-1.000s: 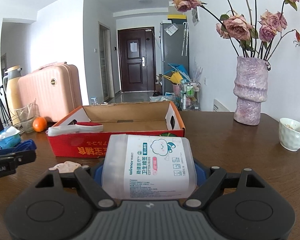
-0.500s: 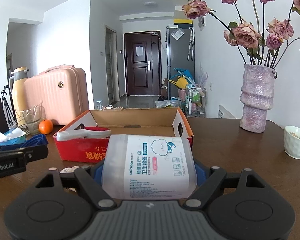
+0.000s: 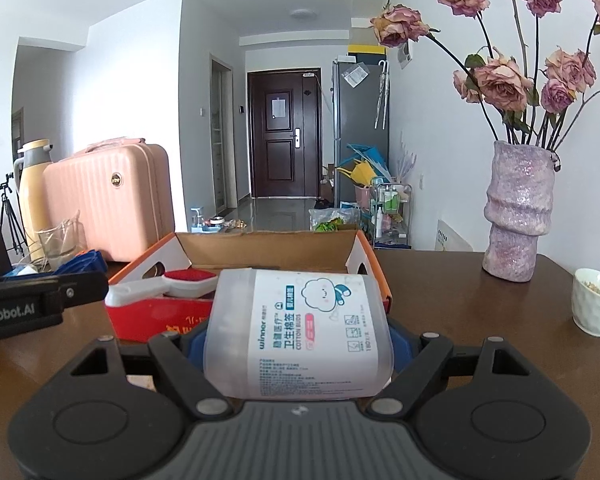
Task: Organize rigid objects
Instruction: 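Carry the blue cap and wipes container over the cardboard box with both tools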
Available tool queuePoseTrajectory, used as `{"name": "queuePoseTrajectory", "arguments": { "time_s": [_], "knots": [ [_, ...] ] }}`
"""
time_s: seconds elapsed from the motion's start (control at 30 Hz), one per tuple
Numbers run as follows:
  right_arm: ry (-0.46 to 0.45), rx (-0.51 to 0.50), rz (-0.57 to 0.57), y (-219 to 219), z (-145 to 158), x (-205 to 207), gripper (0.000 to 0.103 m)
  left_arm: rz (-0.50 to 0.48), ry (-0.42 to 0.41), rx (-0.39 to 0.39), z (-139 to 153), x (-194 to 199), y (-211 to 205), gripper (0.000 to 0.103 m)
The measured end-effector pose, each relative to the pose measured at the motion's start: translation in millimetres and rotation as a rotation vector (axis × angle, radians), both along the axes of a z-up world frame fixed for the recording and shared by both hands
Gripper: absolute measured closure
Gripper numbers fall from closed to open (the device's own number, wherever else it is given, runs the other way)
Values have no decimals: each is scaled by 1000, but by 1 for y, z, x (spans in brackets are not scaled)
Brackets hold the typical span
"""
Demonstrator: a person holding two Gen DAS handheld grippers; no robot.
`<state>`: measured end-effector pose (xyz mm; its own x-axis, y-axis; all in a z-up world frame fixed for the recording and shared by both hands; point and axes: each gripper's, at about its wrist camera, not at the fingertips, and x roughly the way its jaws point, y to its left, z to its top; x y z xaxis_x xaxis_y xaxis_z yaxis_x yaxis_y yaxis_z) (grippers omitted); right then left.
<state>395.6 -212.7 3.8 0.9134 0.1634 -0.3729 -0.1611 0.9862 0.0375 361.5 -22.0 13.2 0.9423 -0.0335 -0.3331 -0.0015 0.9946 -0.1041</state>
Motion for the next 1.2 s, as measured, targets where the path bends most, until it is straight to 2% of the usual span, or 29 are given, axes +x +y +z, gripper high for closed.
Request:
{"name": "queuePoseTrajectory", "arguments": {
  "time_s": [0.57,1.2],
  "knots": [
    [-2,3,11,12,4,48,21,22,-27,-35,15,50,-9,49],
    [32,-18,-5,15,0,107,21,37,13,-48,8,111,-8,49]
  ]
}}
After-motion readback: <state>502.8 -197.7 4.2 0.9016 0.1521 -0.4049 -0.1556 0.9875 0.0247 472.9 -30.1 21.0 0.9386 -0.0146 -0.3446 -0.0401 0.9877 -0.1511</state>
